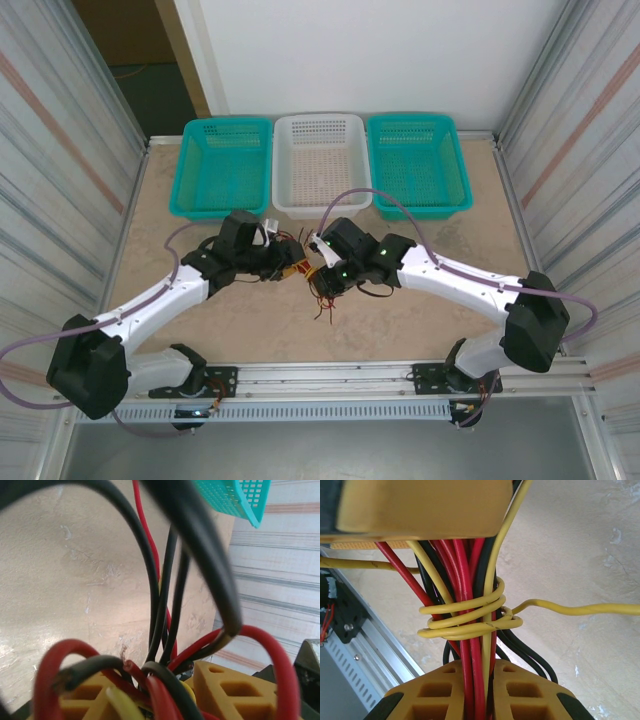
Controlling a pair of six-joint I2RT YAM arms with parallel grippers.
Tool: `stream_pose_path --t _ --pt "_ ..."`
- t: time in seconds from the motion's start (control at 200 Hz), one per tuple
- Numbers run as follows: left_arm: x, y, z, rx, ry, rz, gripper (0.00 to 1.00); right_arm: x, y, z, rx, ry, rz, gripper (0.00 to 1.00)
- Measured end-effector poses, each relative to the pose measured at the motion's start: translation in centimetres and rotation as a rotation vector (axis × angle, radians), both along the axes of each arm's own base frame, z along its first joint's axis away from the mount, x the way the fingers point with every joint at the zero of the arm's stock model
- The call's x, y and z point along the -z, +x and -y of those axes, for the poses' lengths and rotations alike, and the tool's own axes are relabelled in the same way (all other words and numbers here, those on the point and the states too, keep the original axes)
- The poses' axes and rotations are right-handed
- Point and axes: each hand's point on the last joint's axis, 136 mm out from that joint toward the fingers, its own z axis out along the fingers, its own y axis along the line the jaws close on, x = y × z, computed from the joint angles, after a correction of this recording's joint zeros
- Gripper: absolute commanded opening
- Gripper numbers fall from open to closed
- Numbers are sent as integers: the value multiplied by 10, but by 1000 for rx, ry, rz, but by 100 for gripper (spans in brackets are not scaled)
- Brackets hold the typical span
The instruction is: Untangle the cables
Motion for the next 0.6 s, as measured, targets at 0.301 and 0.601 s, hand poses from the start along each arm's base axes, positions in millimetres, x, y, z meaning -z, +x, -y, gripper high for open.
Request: stream_pose_path --t 0.301,0.601 --pt "1 2 3 1 -19 5 0 -2 -1 2 1 -2 -1 18" --pt "-9 21 -6 -47 -87 87 0 -57 26 19 125 18 200 67"
